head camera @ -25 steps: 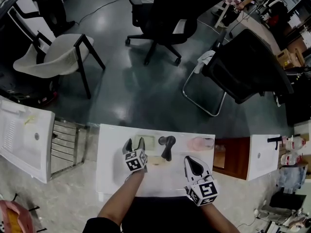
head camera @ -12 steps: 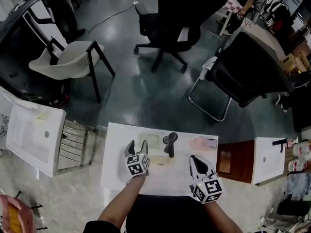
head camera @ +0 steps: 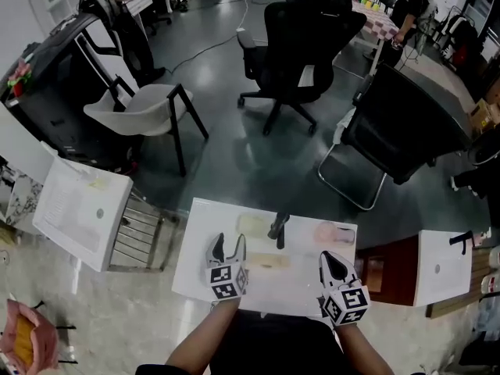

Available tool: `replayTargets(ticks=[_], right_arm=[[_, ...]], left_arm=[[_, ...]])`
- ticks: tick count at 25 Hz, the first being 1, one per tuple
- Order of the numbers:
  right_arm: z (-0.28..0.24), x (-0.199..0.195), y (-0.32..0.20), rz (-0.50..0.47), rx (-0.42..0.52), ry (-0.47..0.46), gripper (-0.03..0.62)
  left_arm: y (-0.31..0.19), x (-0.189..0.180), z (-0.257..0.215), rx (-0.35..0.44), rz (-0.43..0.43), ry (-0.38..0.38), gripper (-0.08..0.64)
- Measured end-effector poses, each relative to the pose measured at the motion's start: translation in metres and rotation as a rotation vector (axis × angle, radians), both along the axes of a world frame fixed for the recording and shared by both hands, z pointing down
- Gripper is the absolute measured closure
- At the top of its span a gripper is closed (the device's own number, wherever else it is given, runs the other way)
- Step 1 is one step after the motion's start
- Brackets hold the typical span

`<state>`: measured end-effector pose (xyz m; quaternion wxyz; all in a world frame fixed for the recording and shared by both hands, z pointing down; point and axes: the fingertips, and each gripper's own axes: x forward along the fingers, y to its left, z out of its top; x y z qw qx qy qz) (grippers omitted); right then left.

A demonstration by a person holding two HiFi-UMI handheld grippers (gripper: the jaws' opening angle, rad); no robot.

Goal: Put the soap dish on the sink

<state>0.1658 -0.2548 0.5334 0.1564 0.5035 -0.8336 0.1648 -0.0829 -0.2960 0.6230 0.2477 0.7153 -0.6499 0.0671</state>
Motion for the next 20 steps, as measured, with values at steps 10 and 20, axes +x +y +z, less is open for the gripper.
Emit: replayTargets(ticks=[10,20], right_arm=[[-0.032,0.057,0.040,0.031,0.064,-0.091,0.594],[-0.025,0.073,0.077,-0.057,0.104,-0.086,0.594]], left_arm=[[0.074,0.077,-0.095,0.180,0.076,0.001,0.363],[0.147,0.150,-0.131,0.214,0.153,-0.022,0.527]])
